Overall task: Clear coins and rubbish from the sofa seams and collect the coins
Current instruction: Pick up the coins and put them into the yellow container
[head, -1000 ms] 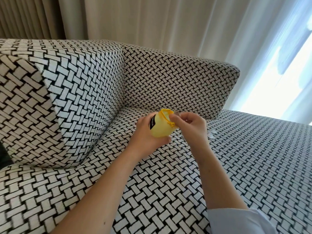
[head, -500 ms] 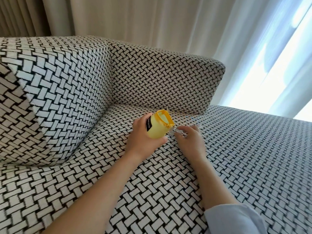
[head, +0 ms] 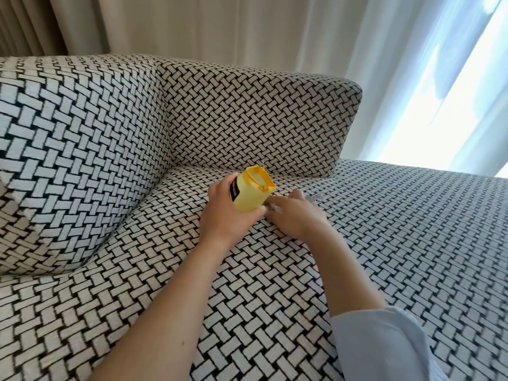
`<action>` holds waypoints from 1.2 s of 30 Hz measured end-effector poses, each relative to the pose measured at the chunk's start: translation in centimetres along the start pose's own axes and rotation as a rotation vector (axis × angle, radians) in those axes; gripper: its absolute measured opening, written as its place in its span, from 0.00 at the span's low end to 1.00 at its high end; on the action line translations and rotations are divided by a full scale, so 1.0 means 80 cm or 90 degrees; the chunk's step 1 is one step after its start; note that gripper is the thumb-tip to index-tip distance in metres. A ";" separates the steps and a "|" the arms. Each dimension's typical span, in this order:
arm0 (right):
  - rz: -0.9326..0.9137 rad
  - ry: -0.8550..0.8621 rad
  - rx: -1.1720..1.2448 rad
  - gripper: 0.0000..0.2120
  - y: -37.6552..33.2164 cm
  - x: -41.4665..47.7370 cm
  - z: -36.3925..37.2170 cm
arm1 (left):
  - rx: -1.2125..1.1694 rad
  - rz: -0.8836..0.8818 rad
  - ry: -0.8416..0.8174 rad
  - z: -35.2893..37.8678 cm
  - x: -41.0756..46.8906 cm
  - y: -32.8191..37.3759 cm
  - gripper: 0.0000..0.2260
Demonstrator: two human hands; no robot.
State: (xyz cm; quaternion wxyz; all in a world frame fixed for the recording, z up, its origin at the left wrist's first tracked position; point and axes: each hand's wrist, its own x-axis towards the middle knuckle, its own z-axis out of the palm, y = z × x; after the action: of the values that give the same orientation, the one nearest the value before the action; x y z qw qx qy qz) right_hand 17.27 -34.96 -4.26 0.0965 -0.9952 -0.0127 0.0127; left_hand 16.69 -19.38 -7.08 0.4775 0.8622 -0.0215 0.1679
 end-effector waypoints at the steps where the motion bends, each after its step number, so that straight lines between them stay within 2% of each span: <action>1: 0.010 0.014 0.026 0.20 -0.001 -0.001 0.000 | 0.001 0.004 -0.004 -0.001 0.000 0.001 0.40; 10: 0.003 0.107 0.270 0.08 0.004 -0.005 0.002 | -0.090 0.008 -0.032 -0.005 0.005 -0.004 0.36; 15: 0.039 0.186 0.658 0.03 0.014 -0.010 -0.007 | -0.060 0.015 -0.038 -0.006 0.006 -0.003 0.38; 18: 0.012 0.289 0.759 0.02 0.009 -0.015 -0.019 | -0.056 0.026 -0.059 -0.003 0.004 -0.001 0.37; 20: -0.037 0.306 0.811 0.02 -0.001 -0.018 -0.027 | -0.055 0.034 -0.083 -0.001 0.002 0.001 0.37; 23: -0.065 0.276 0.785 0.03 -0.008 -0.021 -0.030 | -0.074 0.038 -0.107 0.001 -0.001 0.005 0.36; 26: -0.026 0.306 0.754 0.07 0.002 -0.021 -0.027 | -0.103 0.033 -0.108 0.001 0.000 0.006 0.35; 28: 0.017 0.306 0.652 0.09 0.016 -0.022 -0.023 | -0.086 0.044 -0.104 0.001 -0.001 0.005 0.35; 32: 0.088 0.146 0.305 0.14 0.039 -0.022 -0.007 | -0.058 0.059 -0.097 0.001 -0.001 0.003 0.37; 36: 0.067 0.135 0.246 0.13 0.042 -0.024 -0.001 | -0.060 0.050 -0.100 0.000 -0.002 0.003 0.36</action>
State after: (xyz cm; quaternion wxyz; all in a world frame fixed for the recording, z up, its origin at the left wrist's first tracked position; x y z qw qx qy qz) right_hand 15.45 -38.30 -4.80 0.2855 -0.9532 0.0524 -0.0850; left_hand 16.45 -19.55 -6.92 0.5072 0.8478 -0.1006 0.1175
